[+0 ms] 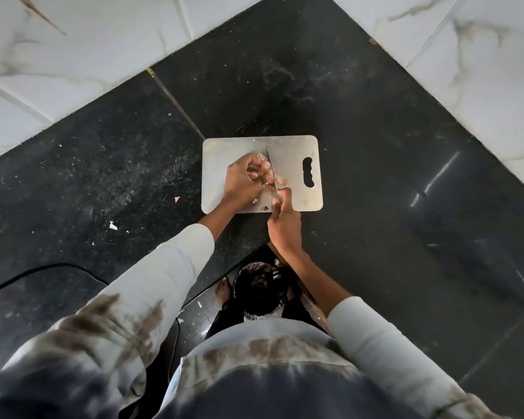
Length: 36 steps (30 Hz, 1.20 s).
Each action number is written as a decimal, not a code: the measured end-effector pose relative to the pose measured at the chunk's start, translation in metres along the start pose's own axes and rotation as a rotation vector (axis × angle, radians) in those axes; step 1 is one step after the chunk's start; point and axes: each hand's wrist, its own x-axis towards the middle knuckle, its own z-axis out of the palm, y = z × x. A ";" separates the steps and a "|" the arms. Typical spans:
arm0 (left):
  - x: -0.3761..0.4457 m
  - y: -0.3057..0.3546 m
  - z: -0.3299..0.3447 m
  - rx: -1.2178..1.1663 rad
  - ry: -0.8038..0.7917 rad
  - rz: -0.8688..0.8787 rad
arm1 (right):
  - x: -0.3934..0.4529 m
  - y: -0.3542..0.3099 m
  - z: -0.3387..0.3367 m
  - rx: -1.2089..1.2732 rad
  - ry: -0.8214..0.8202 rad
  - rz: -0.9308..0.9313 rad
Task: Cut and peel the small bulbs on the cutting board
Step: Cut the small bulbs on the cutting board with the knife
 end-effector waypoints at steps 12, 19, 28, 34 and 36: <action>-0.005 0.008 -0.005 0.081 -0.019 0.042 | -0.013 -0.004 -0.010 -0.375 -0.019 -0.026; -0.004 0.009 -0.009 0.084 -0.027 0.071 | -0.005 -0.005 -0.019 -0.706 0.000 -0.211; -0.003 0.005 -0.006 0.077 -0.015 0.055 | 0.012 -0.004 -0.007 -0.639 0.001 -0.163; 0.001 0.006 -0.001 0.066 -0.006 0.043 | -0.003 0.004 -0.013 -0.656 0.010 -0.134; 0.002 0.004 0.000 0.060 -0.002 0.043 | -0.010 0.008 -0.014 -0.653 0.005 -0.133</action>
